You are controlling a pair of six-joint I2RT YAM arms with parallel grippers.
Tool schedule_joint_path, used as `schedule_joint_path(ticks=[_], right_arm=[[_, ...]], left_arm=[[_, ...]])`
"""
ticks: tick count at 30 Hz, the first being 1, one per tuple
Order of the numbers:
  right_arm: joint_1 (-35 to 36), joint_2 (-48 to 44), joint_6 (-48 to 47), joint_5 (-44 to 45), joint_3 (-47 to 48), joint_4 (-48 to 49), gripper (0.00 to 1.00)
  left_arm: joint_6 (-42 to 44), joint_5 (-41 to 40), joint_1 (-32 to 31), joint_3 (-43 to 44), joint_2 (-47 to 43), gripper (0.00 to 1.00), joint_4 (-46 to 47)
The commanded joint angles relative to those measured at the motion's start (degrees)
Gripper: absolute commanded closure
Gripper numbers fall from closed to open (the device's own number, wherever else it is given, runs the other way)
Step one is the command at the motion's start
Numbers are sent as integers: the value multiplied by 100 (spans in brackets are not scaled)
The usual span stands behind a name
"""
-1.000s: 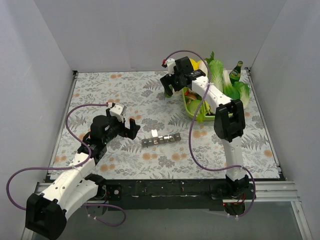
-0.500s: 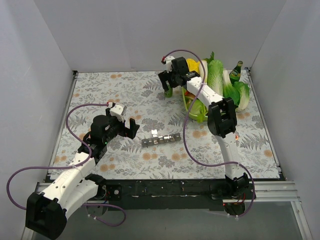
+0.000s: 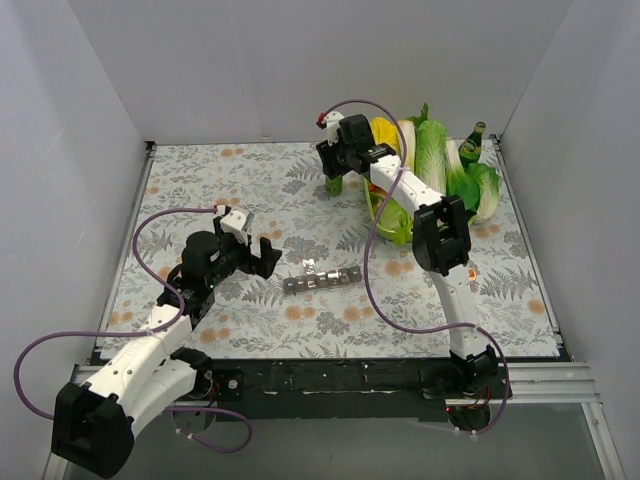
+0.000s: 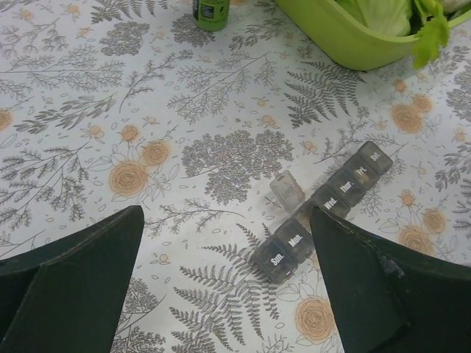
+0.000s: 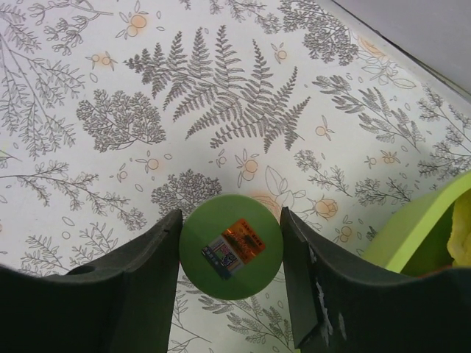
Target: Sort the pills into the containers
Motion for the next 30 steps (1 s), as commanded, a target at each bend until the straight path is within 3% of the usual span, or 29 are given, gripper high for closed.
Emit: schedule_joint_path(ticks=[1,6,11,15,22,23,30], right_arm=[[80,-513,-87,-327,-88,270,79],[80,-1357,53,-686,-809,191,80],[80,-2614,422,-1591,-1652,-178,82],[124,-3642,713,-2513,-2715,-249,83],[212,-5417,1152,-3430,-4377,85,84],[220,-5541,1205,-3465,-4596,137,84],[221,-6175,1434,-3834,-5212,375,84]], left_arm=[[-58,674,27,-122,-212,2,280],[66,1893,19,-543,-501,2,938],[65,2311,-113,-904,-660,2,2160],[337,2083,-735,-765,-556,2,2645],[232,906,-1861,-377,147,2,3224],[233,443,-1984,-360,226,2,3303],[390,-430,-2661,0,938,2,3753]])
